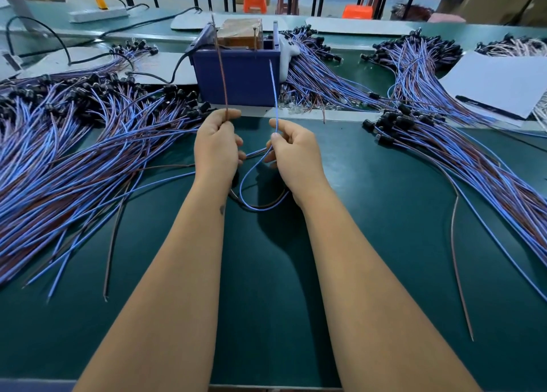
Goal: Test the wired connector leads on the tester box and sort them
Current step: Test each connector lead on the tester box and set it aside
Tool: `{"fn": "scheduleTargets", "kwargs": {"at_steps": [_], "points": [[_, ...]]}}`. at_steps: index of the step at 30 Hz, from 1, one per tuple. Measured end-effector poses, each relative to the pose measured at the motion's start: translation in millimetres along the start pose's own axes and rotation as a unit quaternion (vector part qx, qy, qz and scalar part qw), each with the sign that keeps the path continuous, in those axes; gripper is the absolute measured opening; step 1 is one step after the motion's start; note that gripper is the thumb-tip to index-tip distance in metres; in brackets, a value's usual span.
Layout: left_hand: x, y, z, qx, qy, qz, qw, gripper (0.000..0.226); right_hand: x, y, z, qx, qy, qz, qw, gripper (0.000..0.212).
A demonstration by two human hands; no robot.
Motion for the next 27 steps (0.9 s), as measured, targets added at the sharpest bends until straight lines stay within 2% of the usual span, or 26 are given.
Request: {"fn": "scheduleTargets", "kwargs": {"at_steps": [3,6,13,21,27], "points": [[-1,4,-1,0.02,0.008,-0.022,1.0,0.025,4,-1,0,0.001,-0.007,-0.04,0.999,0.039],[-3,-3,-3,-0.008,0.026,-0.016,0.999,0.027,9,-3,-2,-0.005,-0.002,-0.045,0.999,0.041],[-5,2,-6,0.025,0.028,-0.004,0.999,0.025,1,-8,-9,-0.036,0.066,-0.033,0.997,0.037],[-1,8,-8,0.051,0.008,0.019,0.998,0.027,8,-5,-18,-0.018,0.045,-0.033,0.998,0.036],[-10,8,-10,0.043,0.042,-0.004,0.998,0.028,9,-4,-22,-0.014,0.04,-0.032,0.999,0.037]]}}
Point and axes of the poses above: each hand's wrist, its own z-axis away from the middle knuckle, its own x-axis out of the palm, y = z × x, the point moved 10 cm from there along -z, towards the middle knuckle, and after that the axes turned 6 degrees about x, right-handed, at the moved point
